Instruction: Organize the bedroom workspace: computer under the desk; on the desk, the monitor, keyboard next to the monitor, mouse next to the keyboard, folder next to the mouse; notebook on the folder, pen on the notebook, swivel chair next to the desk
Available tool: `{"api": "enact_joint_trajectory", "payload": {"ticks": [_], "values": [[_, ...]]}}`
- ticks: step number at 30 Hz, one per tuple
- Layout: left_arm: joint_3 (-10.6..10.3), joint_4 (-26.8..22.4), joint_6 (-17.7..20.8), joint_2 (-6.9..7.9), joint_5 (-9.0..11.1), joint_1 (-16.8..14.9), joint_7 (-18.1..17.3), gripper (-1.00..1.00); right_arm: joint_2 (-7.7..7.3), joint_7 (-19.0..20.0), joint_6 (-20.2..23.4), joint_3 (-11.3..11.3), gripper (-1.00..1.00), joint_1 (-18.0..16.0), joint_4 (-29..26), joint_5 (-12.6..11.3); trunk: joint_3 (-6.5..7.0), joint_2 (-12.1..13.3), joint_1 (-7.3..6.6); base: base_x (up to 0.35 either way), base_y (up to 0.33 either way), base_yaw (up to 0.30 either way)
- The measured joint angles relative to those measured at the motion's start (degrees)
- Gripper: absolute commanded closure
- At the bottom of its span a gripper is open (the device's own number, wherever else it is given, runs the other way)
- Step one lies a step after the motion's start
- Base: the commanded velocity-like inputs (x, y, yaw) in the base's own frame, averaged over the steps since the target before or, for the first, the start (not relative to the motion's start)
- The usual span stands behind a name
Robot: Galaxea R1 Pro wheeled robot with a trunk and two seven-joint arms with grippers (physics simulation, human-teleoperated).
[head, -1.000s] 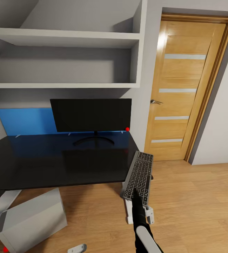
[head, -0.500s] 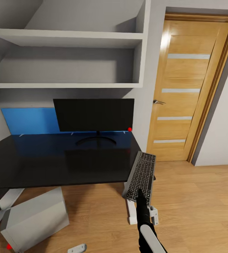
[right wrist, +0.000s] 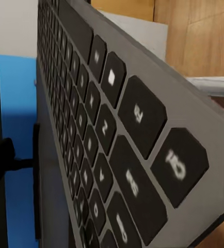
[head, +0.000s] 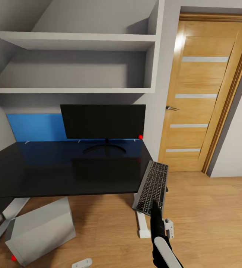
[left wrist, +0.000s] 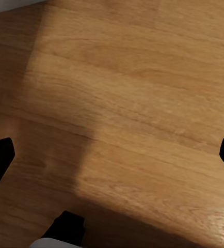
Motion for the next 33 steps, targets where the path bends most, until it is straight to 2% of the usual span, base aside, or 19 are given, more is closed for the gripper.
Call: {"api": "enact_joint_trajectory", "payload": {"ticks": [7, 33], "values": [[0.00, 0.07, -0.74, 0.00, 0.06, 0.00, 0.00, -1.00, -0.28, 0.00, 0.00, -1.66, -1.00, -0.05, -0.04, 0.00, 0.00, 0.00, 0.00, 0.000, 0.000, 0.069], [0.00, 0.09, -0.93, 0.00, 0.07, 0.00, 0.00, -1.00, -0.25, 0.00, -0.09, -1.89, -1.00, -0.13, 0.01, 0.00, 0.00, 0.00, 0.00, 0.000, 0.000, 0.067]]}}
